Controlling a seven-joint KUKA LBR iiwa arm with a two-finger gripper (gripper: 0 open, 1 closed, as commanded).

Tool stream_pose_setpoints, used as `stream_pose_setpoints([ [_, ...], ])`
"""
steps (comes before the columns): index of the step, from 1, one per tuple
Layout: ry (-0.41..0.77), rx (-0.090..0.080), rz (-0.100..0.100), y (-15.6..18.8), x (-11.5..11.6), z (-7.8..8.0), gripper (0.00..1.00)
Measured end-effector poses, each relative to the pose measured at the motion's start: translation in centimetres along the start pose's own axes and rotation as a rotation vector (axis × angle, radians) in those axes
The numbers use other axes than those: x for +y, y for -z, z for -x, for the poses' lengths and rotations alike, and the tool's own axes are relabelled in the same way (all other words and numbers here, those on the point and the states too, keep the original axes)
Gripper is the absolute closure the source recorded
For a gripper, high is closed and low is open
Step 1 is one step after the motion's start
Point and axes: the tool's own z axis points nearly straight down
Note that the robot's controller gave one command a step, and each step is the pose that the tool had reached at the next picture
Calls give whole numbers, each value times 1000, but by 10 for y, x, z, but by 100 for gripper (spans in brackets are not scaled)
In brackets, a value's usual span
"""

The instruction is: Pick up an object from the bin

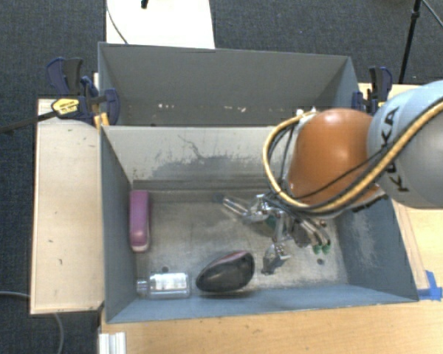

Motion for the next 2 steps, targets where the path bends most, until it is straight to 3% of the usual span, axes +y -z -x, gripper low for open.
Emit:
stream_pose_setpoints([
  [1, 137, -9, 3, -96, 77, 12, 0],
  [2, 129, -12, 2, -93, 75, 13, 100],
])
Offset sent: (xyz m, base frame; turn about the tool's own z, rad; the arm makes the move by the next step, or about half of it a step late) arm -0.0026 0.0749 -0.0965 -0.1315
